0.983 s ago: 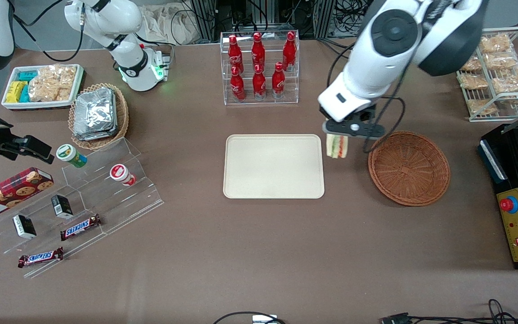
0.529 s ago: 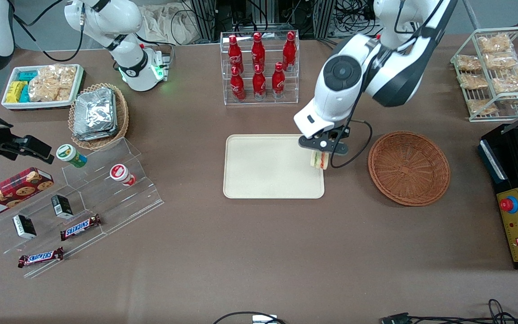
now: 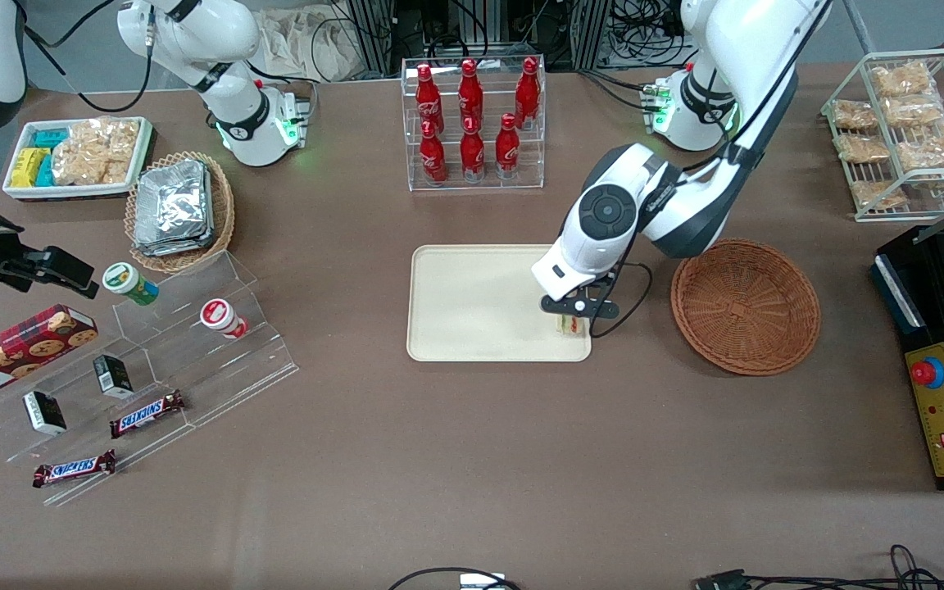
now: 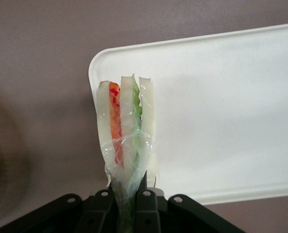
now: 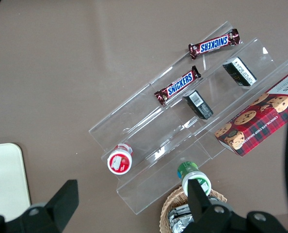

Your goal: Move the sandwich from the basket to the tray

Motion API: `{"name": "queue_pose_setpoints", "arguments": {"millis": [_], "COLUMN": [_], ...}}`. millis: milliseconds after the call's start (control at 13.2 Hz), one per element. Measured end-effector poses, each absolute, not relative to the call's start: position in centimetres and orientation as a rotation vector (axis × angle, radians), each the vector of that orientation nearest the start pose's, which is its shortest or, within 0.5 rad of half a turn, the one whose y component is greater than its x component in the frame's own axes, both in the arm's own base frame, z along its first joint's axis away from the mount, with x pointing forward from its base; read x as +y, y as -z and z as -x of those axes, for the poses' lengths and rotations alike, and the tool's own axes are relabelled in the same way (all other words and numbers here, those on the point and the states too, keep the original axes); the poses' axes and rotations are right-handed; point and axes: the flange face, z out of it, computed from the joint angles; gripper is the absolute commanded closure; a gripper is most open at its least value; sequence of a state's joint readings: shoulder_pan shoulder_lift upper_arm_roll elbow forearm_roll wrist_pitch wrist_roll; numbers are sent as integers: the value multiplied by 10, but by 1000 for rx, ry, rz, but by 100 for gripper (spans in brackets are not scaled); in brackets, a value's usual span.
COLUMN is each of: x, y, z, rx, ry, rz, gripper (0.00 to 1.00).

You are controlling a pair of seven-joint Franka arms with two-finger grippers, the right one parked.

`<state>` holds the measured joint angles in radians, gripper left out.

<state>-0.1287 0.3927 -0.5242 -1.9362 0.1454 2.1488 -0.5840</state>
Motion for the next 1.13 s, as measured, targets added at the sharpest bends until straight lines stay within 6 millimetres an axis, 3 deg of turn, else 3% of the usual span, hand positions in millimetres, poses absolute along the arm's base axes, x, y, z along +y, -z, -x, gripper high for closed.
{"name": "queue_pose_setpoints", "arguments": {"millis": [378, 454, 529, 605, 681, 1134], "x": [-354, -359, -364, -370, -373, -372], "y": [-250, -244, -241, -240, -240, -241], "z": [-491, -488, -483, -479, -477, -478], "rx": [96, 95, 99, 105, 108, 99], "ry": [-237, -246, -252, -254, -253, -248], "rz": [3112, 3113, 3112, 3111, 3110, 3110], "gripper": [96, 92, 79, 50, 0, 0]}}
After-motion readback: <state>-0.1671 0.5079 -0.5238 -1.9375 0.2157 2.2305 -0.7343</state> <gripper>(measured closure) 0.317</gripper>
